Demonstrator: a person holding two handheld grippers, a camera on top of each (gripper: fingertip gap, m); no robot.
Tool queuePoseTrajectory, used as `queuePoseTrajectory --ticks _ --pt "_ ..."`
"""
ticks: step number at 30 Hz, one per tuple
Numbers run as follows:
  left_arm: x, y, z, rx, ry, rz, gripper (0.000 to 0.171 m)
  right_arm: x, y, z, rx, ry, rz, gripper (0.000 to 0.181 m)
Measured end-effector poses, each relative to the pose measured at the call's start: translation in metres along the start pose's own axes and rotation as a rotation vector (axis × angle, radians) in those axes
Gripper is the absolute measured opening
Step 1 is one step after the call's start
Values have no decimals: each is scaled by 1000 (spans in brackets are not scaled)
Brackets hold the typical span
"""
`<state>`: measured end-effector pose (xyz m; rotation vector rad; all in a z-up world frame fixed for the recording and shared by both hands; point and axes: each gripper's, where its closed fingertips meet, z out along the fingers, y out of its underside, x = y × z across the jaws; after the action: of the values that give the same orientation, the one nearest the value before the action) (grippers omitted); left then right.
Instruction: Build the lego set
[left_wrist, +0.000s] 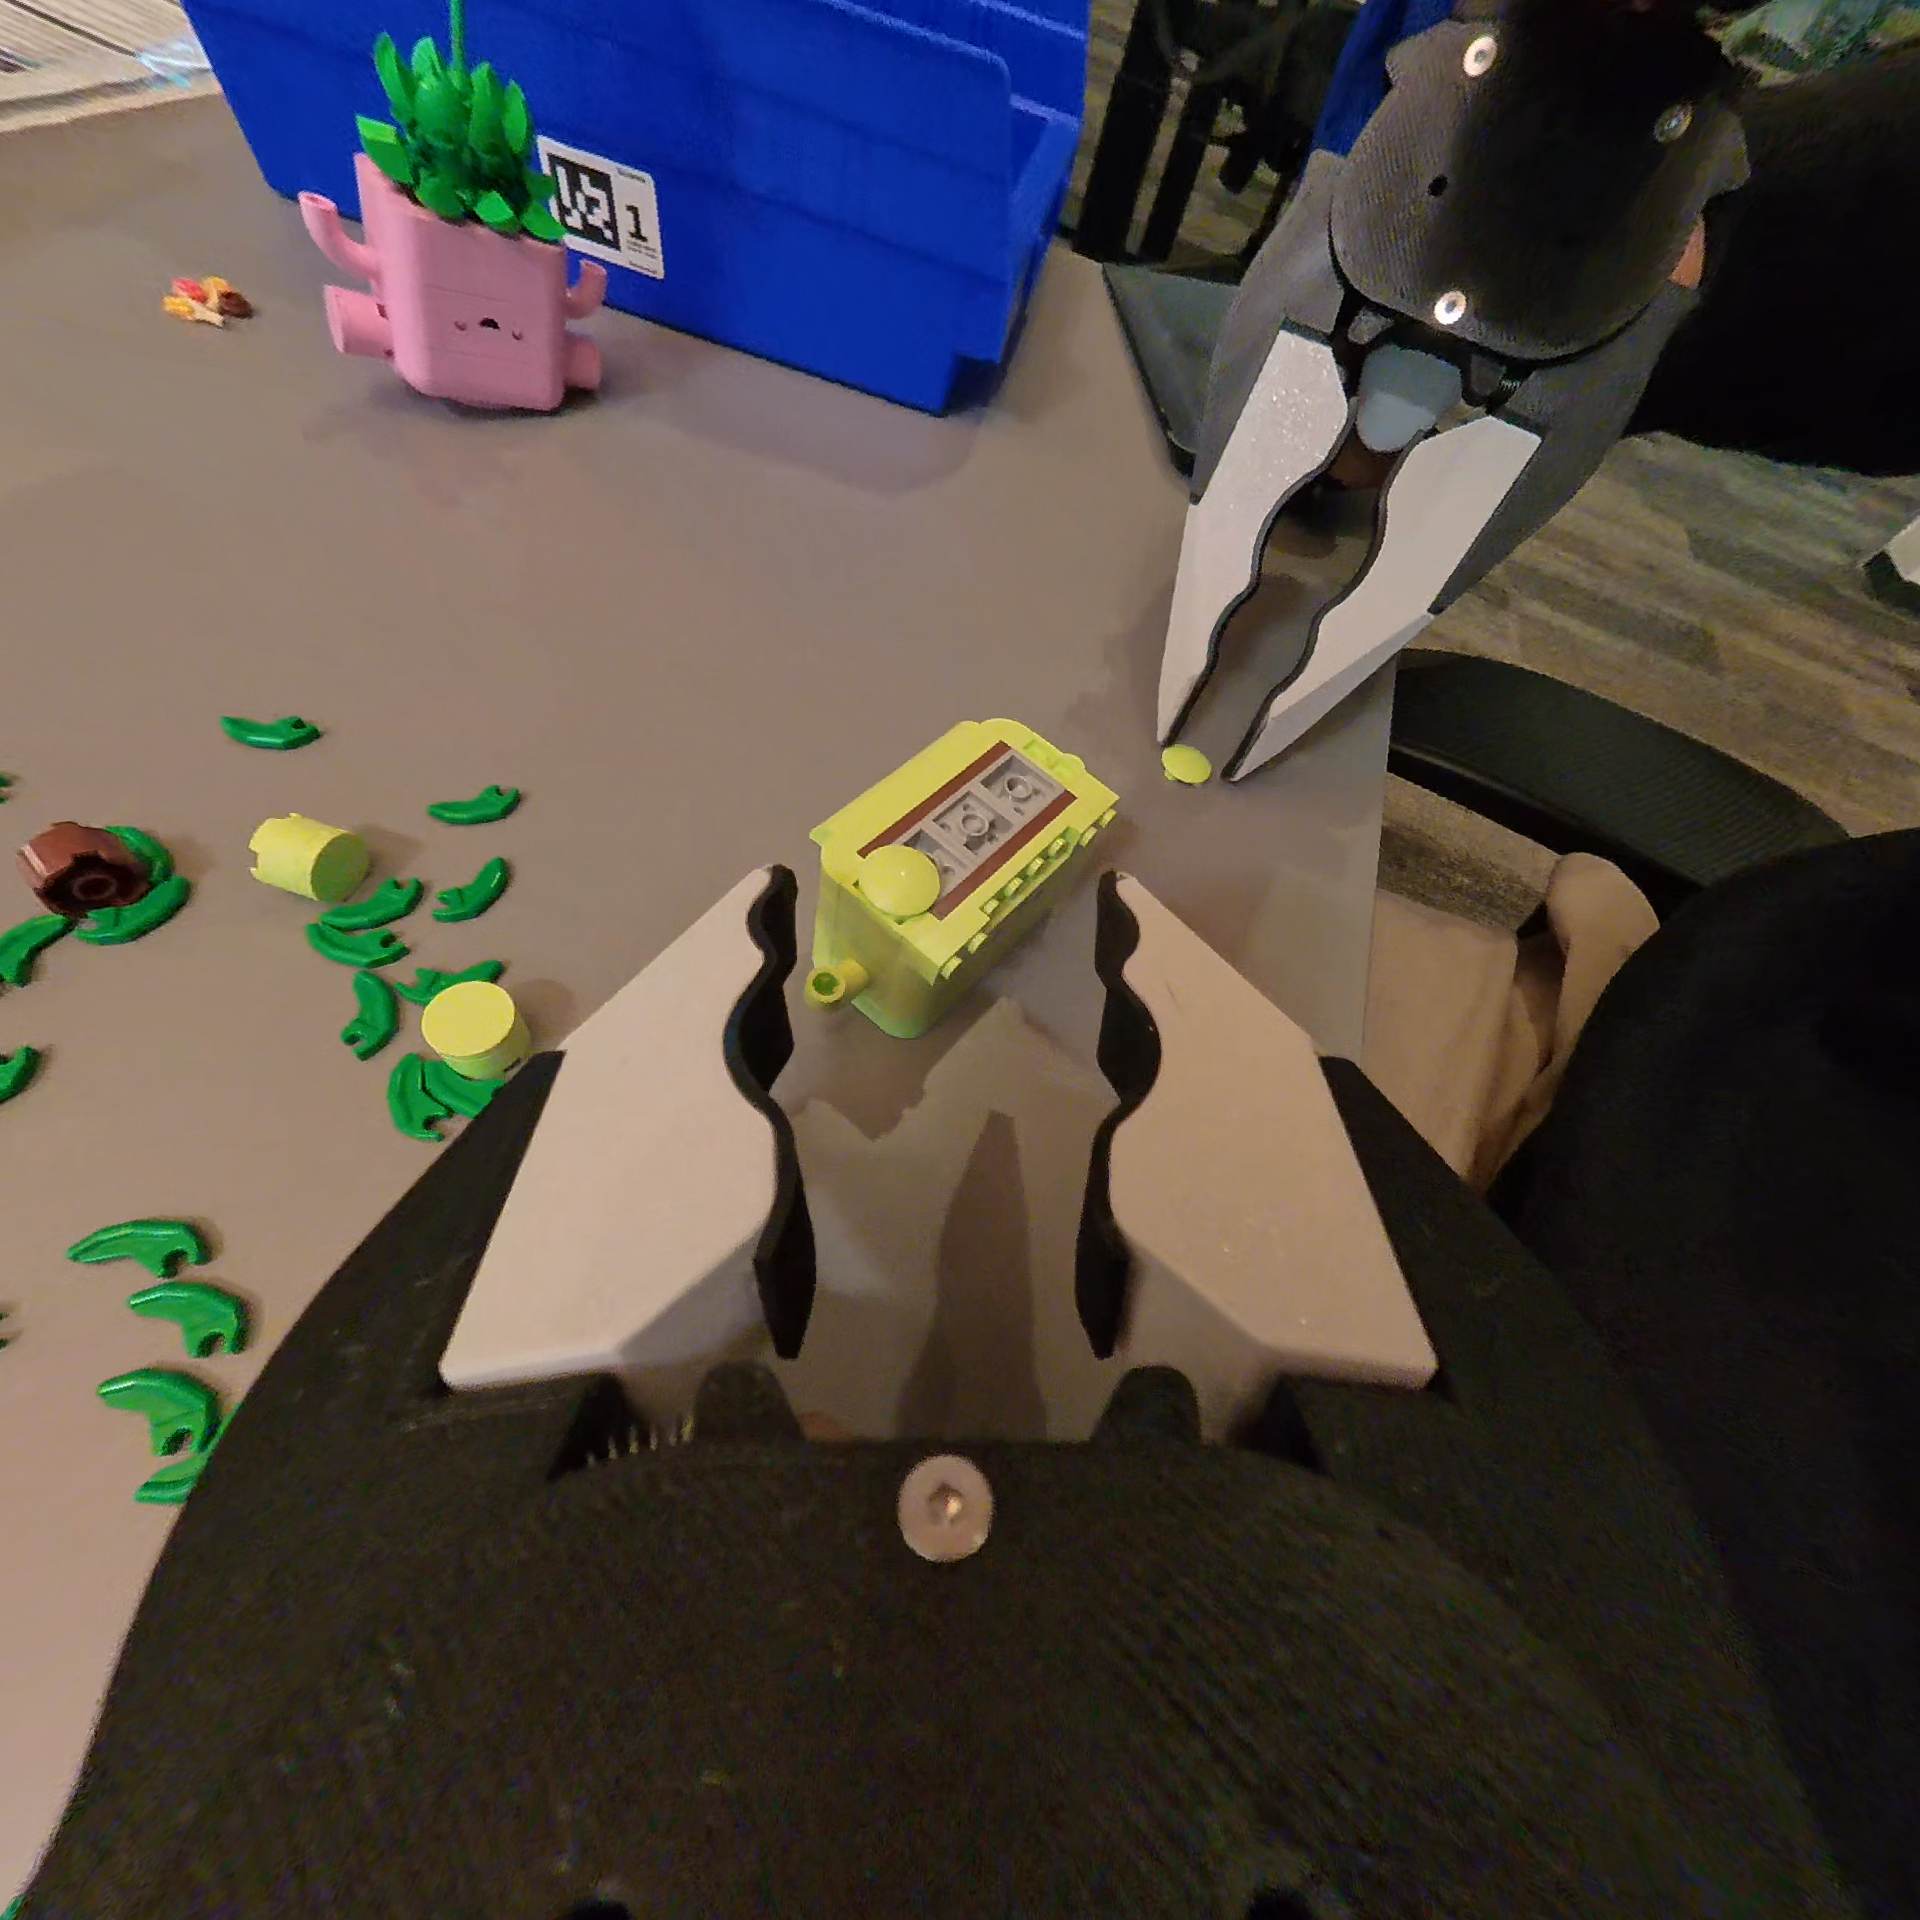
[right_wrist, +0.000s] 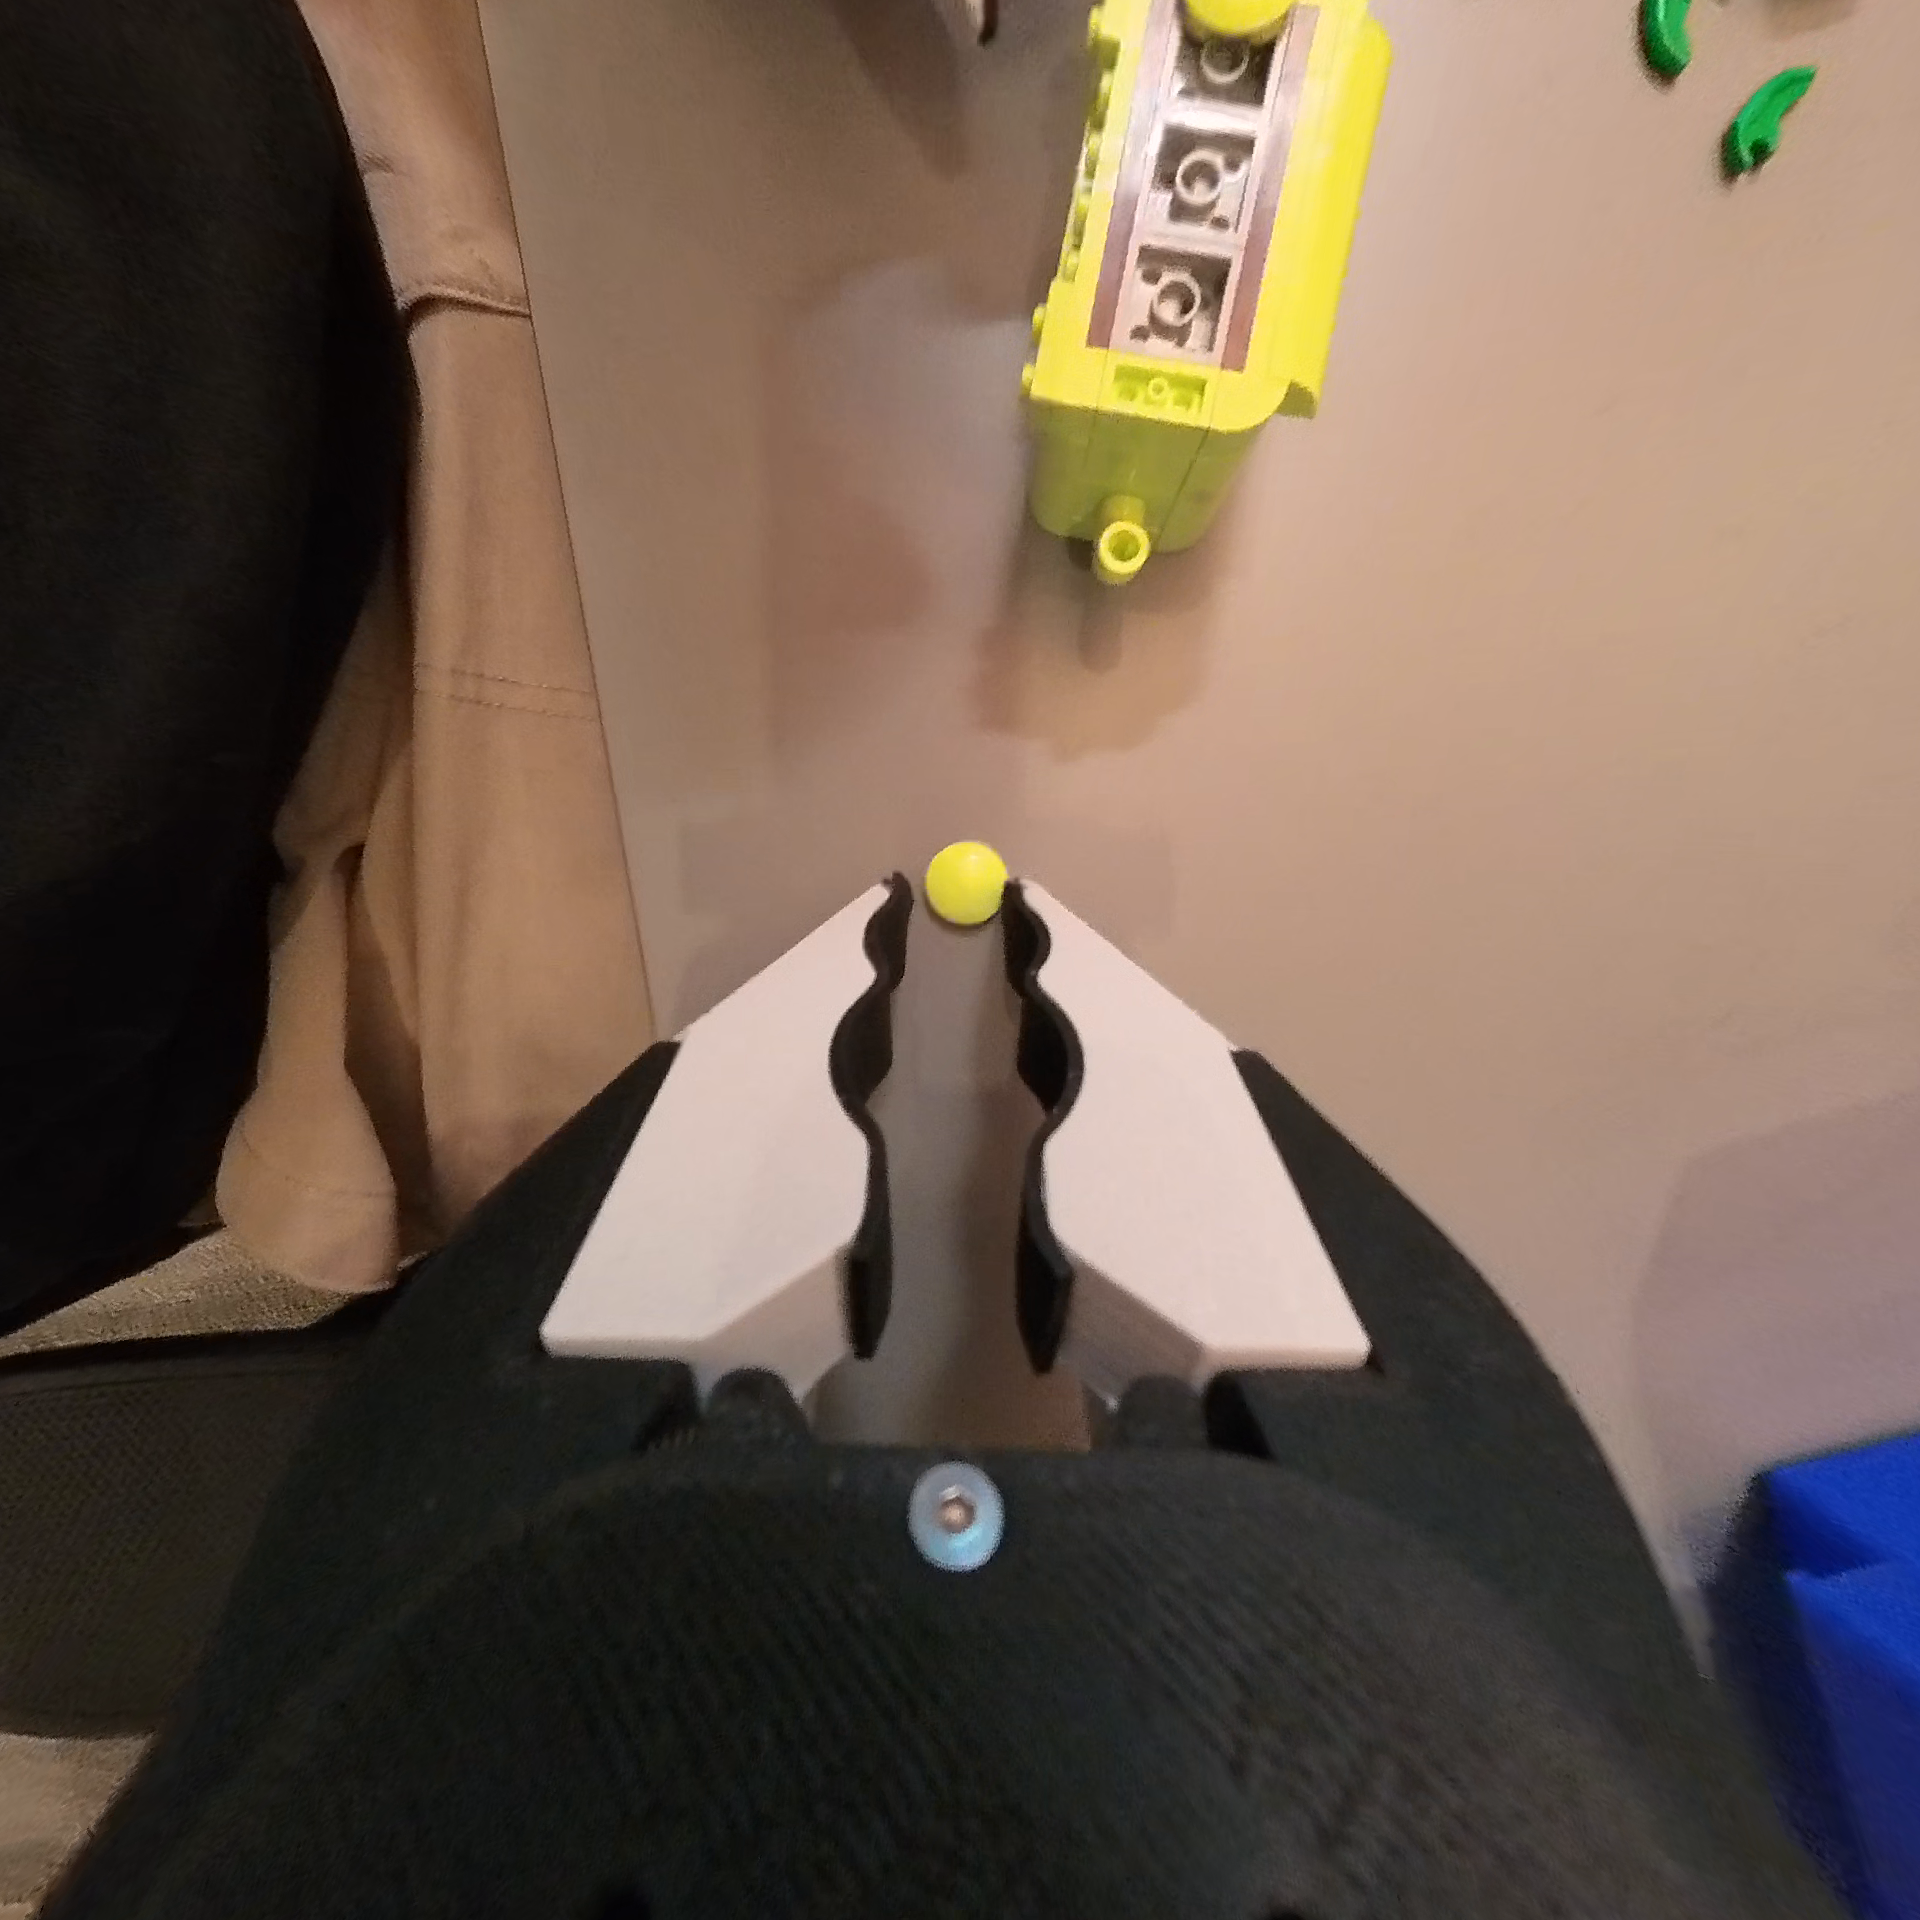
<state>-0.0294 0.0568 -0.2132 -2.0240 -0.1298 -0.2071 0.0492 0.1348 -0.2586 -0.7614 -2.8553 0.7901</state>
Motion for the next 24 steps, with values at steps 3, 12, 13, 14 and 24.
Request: queuePoseTrajectory --ticks 3,12,13,14,24 --pt "2 3 2 -22 10 -4 57 -5 3 0 10 2 30 17" --pt "7 6 4 -40 24 0 55 -1 -1 -1 44 77 61 17" --pt "7 6 4 -44 26 2 54 -1 -1 0 44 80 63 17" --pt "8 7 4 -48 28 4 54 -1 -1 0 46 80 66 17" --pt "17 7 -2 -52 100 21 48 -1 -5 1 77 87 60 13"
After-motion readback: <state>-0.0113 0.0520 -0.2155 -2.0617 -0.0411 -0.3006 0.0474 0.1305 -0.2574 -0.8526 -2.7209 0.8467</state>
